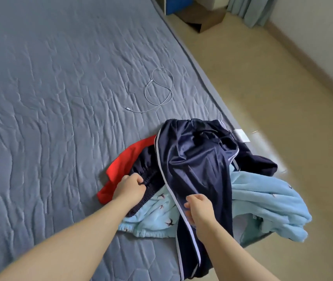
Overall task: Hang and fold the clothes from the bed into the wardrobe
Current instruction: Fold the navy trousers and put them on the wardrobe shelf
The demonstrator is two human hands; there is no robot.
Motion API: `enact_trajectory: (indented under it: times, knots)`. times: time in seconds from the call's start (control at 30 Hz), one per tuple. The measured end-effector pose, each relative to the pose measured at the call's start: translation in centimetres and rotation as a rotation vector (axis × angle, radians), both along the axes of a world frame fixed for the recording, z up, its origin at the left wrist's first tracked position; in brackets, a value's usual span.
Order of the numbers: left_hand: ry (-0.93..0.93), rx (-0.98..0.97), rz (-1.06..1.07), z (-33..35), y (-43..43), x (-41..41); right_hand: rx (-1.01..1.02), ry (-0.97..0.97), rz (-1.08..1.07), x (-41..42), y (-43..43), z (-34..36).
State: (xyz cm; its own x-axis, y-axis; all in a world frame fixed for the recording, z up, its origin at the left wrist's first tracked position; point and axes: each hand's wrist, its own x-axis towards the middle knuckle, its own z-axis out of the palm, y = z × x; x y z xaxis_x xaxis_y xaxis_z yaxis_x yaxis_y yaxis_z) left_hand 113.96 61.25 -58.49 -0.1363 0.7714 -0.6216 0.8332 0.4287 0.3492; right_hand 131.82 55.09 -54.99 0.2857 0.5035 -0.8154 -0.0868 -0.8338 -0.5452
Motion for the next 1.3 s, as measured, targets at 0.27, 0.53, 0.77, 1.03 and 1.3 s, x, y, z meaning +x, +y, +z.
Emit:
enact_trajectory:
  times: [0.27, 0.53, 0.77, 1.03, 1.3]
  knots:
    - [0.224, -0.246, -0.196, -9.9, 2.1, 1.5, -0.100, 0.033, 0.065, 0.5, 3.4, -7.8]
    - [0.354, 0.042, -0.434, -12.3, 1.4, -1.1, -0.144, 0.006, 0.150, -1.2, 3.4, -10.8]
    - [0.007, -0.009, -0.153, -5.2, 3.2, -3.9, -0.014, -0.042, 0.239, -6.2, 3.1, -5.9]
    - [-0.191, 0.195, -0.245, 11.7, 3.4, -8.3, 0.316, -0.232, 0.245, -14.0, 4.3, 7.8]
    - [-0.352, 0.502, -0.090, 26.8, 1.1, -15.1, 0.498, -0.432, 0.331, -20.3, 2.7, 19.2]
